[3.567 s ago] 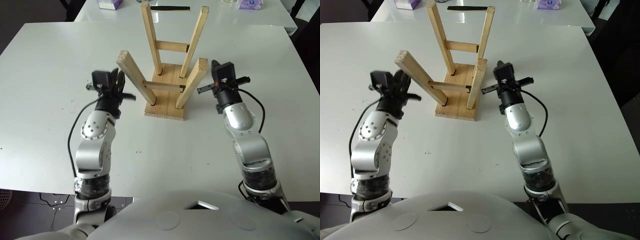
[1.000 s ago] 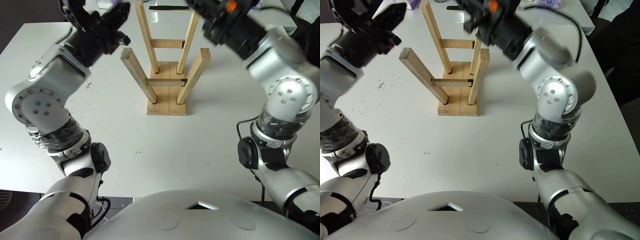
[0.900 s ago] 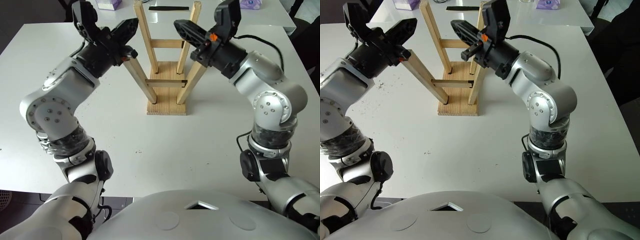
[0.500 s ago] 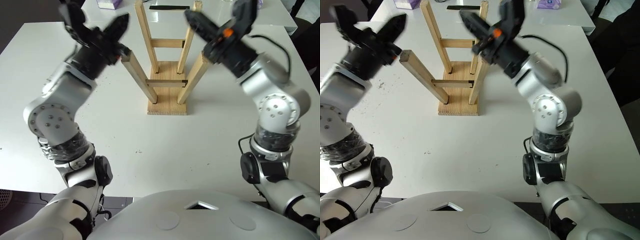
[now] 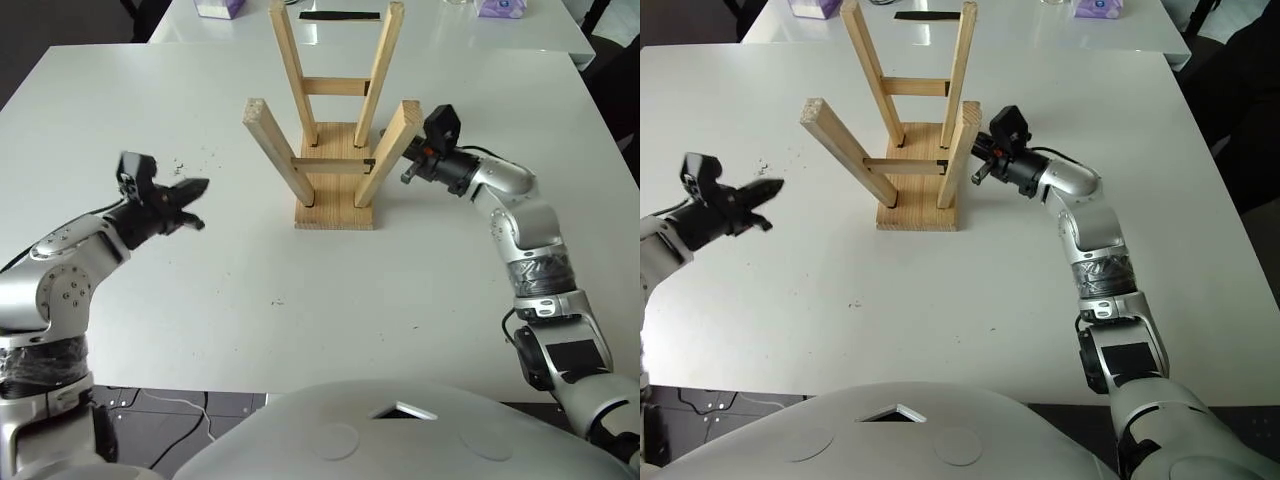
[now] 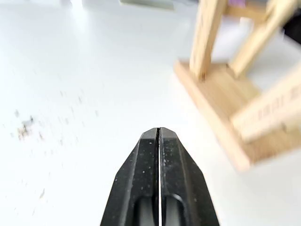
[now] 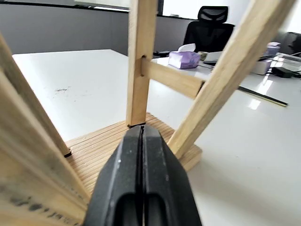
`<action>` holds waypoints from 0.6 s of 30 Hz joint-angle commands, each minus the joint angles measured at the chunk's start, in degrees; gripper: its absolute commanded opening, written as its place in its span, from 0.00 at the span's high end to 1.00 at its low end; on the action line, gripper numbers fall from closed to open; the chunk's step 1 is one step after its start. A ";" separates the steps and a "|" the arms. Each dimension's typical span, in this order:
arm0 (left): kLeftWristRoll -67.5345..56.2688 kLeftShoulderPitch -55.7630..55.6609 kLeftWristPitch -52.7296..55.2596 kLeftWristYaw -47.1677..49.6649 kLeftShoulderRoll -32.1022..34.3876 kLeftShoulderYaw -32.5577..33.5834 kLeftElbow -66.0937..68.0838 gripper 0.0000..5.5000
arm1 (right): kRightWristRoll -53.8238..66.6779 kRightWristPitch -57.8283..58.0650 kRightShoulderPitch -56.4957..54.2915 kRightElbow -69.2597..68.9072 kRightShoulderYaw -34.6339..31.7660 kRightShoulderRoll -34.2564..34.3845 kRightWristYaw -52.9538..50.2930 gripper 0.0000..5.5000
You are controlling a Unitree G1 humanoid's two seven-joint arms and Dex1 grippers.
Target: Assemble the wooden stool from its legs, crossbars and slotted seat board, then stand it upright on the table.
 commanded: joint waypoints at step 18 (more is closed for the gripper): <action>7.72 12.45 -10.44 4.94 -15.45 -10.91 -16.81 0.99 | -3.28 -7.06 -12.85 15.09 4.75 -0.68 24.94 1.00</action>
